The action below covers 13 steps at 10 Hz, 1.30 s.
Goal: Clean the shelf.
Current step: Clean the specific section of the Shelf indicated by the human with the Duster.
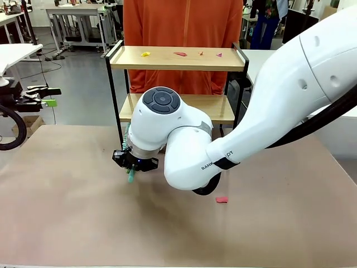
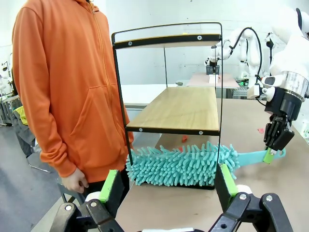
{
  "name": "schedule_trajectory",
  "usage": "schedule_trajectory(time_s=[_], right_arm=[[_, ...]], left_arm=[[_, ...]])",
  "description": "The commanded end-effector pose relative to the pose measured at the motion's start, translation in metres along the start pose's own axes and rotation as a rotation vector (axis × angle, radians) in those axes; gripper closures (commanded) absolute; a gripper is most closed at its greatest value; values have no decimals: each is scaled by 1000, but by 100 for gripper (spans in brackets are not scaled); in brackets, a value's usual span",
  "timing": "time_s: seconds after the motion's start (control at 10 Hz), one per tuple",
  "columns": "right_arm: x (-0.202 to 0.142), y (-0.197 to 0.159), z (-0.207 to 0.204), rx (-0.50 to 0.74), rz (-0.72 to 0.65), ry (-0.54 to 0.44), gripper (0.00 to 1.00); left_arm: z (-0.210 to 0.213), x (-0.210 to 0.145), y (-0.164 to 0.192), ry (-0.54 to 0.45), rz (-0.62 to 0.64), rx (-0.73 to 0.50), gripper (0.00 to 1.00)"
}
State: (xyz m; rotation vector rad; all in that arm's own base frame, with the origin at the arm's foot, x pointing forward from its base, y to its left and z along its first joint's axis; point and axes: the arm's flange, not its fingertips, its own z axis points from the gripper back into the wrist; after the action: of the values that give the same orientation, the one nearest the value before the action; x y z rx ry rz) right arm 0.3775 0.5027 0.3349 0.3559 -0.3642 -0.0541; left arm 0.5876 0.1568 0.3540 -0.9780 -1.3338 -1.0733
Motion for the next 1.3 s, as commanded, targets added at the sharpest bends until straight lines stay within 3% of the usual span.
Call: schedule_trajectory(time_s=[0.0, 0.9, 1.2], right_arm=[[0, 0, -1, -1, 0, 2, 87], [19, -119, 54, -41, -181, -37, 87], [26, -164, 76, -108, -217, -23, 87]], left_arm=[[-1, 4, -2, -1, -12, 8, 0], [-1, 4, -2, -1, -12, 8, 0], [-1, 4, -2, -1, -12, 8, 0]])
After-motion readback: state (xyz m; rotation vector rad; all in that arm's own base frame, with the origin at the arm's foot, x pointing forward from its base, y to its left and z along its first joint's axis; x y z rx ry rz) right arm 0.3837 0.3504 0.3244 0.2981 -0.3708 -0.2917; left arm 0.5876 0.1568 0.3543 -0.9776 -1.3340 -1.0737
